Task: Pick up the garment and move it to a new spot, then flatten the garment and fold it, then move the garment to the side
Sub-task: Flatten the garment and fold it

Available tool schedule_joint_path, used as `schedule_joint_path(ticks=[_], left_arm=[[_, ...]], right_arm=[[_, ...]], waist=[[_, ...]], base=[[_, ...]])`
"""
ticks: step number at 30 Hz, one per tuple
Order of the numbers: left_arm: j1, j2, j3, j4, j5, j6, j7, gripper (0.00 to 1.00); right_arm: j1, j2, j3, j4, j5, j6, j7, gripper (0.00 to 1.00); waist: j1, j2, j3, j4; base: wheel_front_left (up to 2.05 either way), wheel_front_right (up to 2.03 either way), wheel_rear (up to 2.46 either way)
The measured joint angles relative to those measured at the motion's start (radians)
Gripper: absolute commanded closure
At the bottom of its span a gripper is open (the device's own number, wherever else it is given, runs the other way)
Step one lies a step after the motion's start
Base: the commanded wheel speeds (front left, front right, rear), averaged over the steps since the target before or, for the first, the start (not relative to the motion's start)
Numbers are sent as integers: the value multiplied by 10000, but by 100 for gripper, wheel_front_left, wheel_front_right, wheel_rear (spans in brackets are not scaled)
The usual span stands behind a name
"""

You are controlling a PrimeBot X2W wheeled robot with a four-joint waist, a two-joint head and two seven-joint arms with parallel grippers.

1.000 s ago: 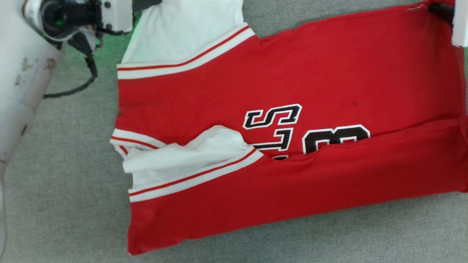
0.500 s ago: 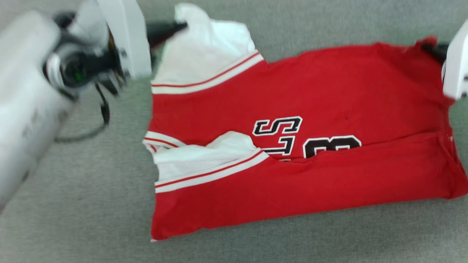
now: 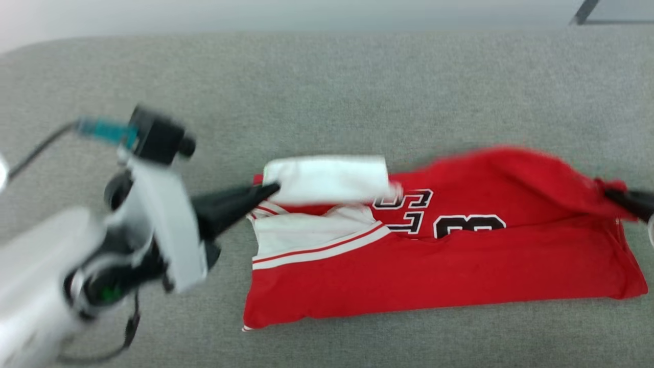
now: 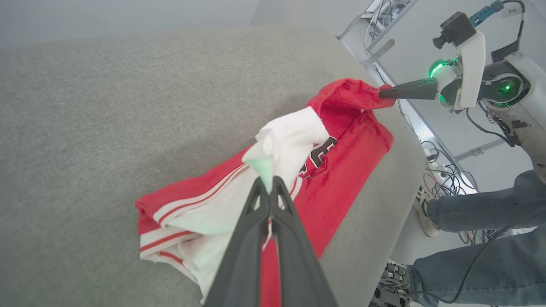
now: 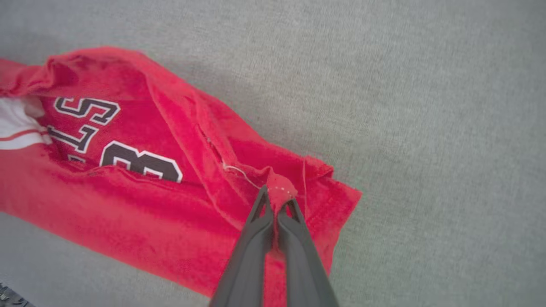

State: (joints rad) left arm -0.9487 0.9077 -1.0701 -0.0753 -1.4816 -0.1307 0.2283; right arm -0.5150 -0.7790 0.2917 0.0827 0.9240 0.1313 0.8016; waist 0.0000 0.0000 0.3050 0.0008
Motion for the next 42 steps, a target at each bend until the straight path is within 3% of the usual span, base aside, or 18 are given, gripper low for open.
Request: schedule_joint_path(ticks=[6, 10, 21, 29, 30, 31, 32, 33, 36, 42], left_arm=[[1555, 959, -253, -1116, 50, 0, -1321, 100], [2282, 1070, -460, -1252, -36, 0, -1891, 100], [2855, -497, -934, 803, -98, 2, -2615, 100], [2710, -1243, -1020, 1647, -58, 0, -2920, 100], [2711, -1277, -1030, 1703, -58, 0, -2972, 97], [2713, -1300, -1032, 1726, -50, 0, -3072, 84], [2724, -1319, -993, 1716, -59, 0, -3223, 66], [2744, -1335, -940, 1685, -125, 0, -3361, 53], [2872, -1266, -903, 1546, -128, 0, -3722, 0], [3417, -1151, -823, 1455, -73, 0, -4403, 0]], right_arm=[[1994, -140, -1237, -640, 136, 0, -50, 100], [2934, -2, -1921, -748, 4, 0, -123, 100], [2879, 1214, -1808, -2, -1177, 0, -821, 100], [2336, 1390, -1496, 516, -1269, 4, -1344, 98], [2319, 1402, -1471, 564, -1292, 4, -1354, 67], [2317, 1392, -1444, 587, -1321, 4, -1383, 47], [2317, 1400, -1436, 598, -1319, 4, -1421, 15], [2320, 1415, -1438, 608, -1264, 4, -1419, 0], [2414, 1452, -1549, 558, -965, 4, -1400, 0], [2936, 1139, -2067, 495, -715, 2, -1281, 0]], waist=[[0, 0, -232, 117], [0, 1, -200, 170], [0, 0, 294, 224], [0, 0, 555, 232], [0, 0, 524, 234], [0, 0, 478, 238], [0, 0, 425, 241], [0, 0, 363, 244], [0, 0, 126, 266], [0, 0, -473, 392]], base=[[0, 0, 0], [0, 0, 0], [0, 0, 0], [0, 0, 0], [0, 0, 0], [0, 0, 0], [0, 0, 0], [0, 0, 0], [0, 0, 0], [0, 0, 0]])
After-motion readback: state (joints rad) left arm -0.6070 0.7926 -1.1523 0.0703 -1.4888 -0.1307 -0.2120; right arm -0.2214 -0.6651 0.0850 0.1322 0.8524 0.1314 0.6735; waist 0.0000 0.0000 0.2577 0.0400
